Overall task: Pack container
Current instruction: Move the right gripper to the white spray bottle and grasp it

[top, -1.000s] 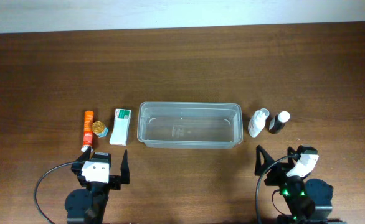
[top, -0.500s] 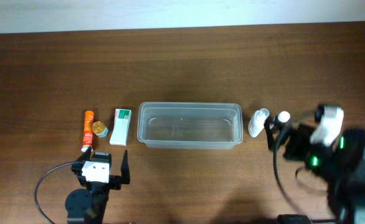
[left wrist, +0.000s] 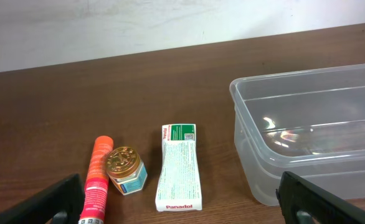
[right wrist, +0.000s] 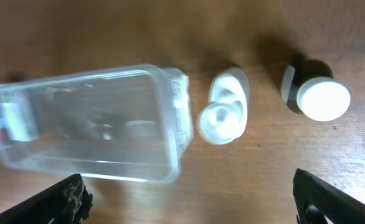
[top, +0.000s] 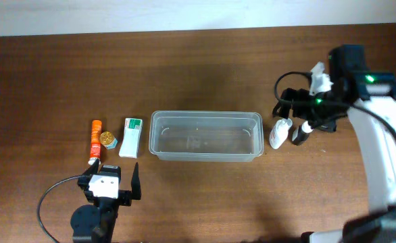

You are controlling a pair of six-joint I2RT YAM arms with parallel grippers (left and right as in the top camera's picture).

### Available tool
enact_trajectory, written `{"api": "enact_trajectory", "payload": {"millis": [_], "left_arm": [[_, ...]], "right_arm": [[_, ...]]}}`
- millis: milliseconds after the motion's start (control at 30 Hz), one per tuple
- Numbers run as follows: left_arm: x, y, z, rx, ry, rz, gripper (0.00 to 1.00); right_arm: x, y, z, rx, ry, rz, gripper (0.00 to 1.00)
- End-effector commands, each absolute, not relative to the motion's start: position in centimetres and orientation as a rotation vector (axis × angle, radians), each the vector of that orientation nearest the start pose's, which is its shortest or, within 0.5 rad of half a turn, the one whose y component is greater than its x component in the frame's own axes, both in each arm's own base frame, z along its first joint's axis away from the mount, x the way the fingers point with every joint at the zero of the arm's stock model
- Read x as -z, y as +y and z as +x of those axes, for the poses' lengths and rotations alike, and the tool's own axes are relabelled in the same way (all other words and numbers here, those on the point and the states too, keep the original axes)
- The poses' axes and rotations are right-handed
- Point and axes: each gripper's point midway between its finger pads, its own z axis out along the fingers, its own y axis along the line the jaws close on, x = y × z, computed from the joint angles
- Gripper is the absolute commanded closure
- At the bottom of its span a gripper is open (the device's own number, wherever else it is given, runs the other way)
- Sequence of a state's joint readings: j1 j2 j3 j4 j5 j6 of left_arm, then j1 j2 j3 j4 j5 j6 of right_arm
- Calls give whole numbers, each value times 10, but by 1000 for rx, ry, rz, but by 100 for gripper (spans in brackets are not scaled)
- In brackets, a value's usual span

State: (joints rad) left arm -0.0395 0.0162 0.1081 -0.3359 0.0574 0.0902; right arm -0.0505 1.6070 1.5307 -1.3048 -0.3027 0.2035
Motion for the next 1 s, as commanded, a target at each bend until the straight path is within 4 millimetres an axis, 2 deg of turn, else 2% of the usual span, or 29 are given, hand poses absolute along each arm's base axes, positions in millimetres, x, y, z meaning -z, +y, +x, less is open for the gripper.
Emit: {"api": "enact_trajectory", "payload": {"millis": [0, 167, 267, 500, 667, 700, 767, 800, 967], "left_arm": [[-141, -24, 232, 25, 1798, 191, 1], [-141, -24, 232, 25, 1798, 191, 0], [-141, -24, 232, 25, 1798, 191, 1], [-141, -24, 232, 25, 1798, 191, 1], [-141, -24, 232, 25, 1798, 191, 1], [-141, -24, 232, 25, 1798, 191, 1], [-141, -24, 232, 25, 1798, 191, 1], [-141, -24, 232, 25, 1798, 191, 1], [-141, -24, 232, 25, 1798, 191, 0]], "right_arm": [[-170, 30, 328, -299, 2976, 318, 2], [-160, 26, 332, 7, 2987, 239, 2], [-157, 34, 333, 21, 2990, 230, 1], [-137, 34, 336, -2, 3038, 314, 20], [-122, 39, 336, -31, 3084, 316, 27], [-119, 39, 337, -33, 3085, 318, 32], [-117, 40, 339, -38, 3083, 319, 50], [-116, 40, 338, -37, 3084, 319, 56], [-116, 41, 337, -52, 3090, 319, 57]]}}
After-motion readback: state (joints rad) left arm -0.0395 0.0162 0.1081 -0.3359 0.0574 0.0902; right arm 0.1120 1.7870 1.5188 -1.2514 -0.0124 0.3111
